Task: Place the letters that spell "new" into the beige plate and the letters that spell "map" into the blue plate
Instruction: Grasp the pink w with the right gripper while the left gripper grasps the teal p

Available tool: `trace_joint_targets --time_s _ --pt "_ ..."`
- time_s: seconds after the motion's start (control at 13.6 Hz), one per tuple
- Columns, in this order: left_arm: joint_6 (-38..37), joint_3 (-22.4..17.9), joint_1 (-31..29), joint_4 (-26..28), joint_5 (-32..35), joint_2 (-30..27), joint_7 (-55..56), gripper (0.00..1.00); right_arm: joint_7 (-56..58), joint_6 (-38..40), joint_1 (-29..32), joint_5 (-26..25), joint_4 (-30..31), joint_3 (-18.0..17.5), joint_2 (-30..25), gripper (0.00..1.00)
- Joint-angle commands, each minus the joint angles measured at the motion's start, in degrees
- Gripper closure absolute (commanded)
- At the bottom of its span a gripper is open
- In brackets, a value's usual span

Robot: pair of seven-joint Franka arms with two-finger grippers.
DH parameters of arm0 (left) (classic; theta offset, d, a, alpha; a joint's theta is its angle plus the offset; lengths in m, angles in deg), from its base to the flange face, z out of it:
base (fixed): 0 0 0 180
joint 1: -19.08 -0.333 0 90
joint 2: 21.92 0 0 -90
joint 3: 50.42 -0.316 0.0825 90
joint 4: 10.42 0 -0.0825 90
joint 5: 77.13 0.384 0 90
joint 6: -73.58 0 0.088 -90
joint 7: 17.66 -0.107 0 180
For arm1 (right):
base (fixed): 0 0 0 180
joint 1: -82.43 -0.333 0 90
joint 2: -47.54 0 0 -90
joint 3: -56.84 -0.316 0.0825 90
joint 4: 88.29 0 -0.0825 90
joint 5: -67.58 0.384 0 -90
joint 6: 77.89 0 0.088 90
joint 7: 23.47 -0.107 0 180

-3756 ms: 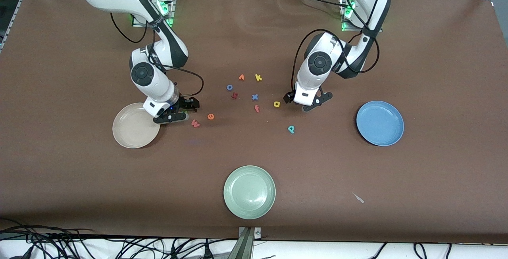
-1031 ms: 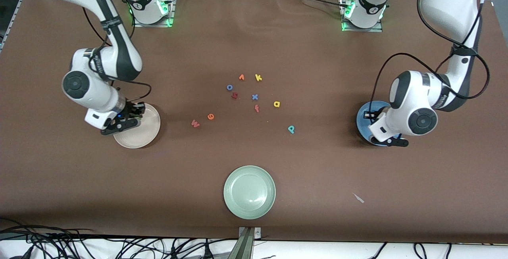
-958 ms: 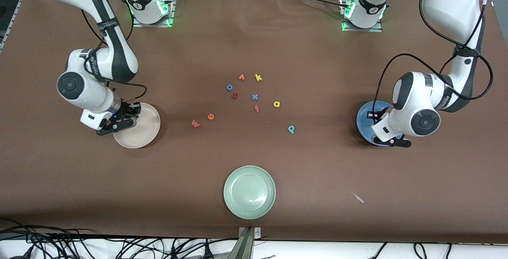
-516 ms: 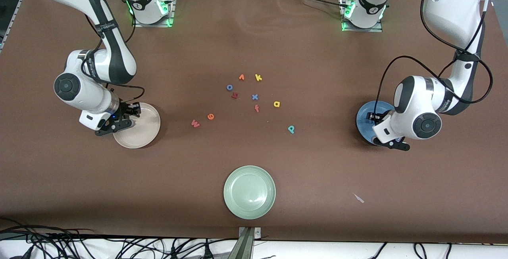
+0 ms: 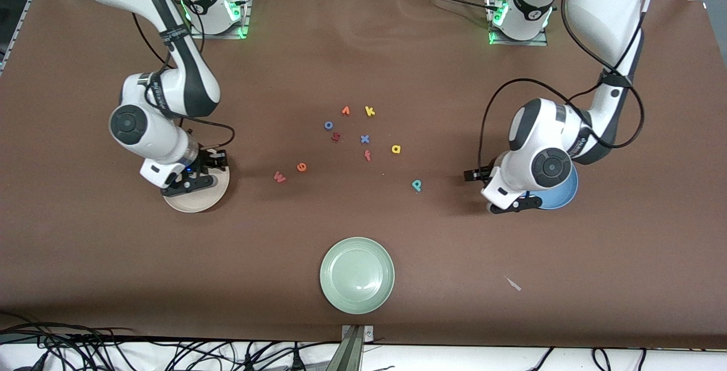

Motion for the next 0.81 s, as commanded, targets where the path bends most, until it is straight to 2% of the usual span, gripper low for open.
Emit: trace_joint_targets --time_s 0.0,0.22,0.29,0.37,0.52,0.59,0.74 --pt "5.7 -0.3 3.5 -2.3 -2.7 3.1 7.3 0.0 -6.4 -1.1 0.0 1.1 -5.4 -2.8 5.2 0.5" --pt "14.1 -0.4 8.0 -2.4 -2.0 6.6 17.5 0.0 -14.7 -5.5 -1.1 1.0 -6.9 -6.1 8.4 0.48" --pt "14.9 -0.5 8.5 -2.5 -2.0 7.3 19.1 0.0 -16.0 -7.2 -2.6 1.0 -6.9 -6.1 9.2 0.47" --pt "14.9 -0.5 9.1 -2.7 -2.1 7.7 20.5 0.0 -16.9 -9.3 -3.8 1.0 -6.9 -6.2 10.1 0.43" --pt "15.0 -0.7 11.1 -6.6 -1.8 10.7 24.5 0.0 -18.9 -12.5 -5.9 0.9 -7.1 -6.1 11.8 0.42" --pt "15.0 -1.0 12.5 -8.9 -1.4 12.7 26.7 0.0 -19.3 -12.8 -6.4 0.8 -7.1 -6.1 12.0 0.4" --pt "15.0 -1.0 13.3 -10.0 0.6 13.6 29.0 0.0 -19.4 -12.9 -6.6 0.5 -6.8 -6.1 12.3 0.39"
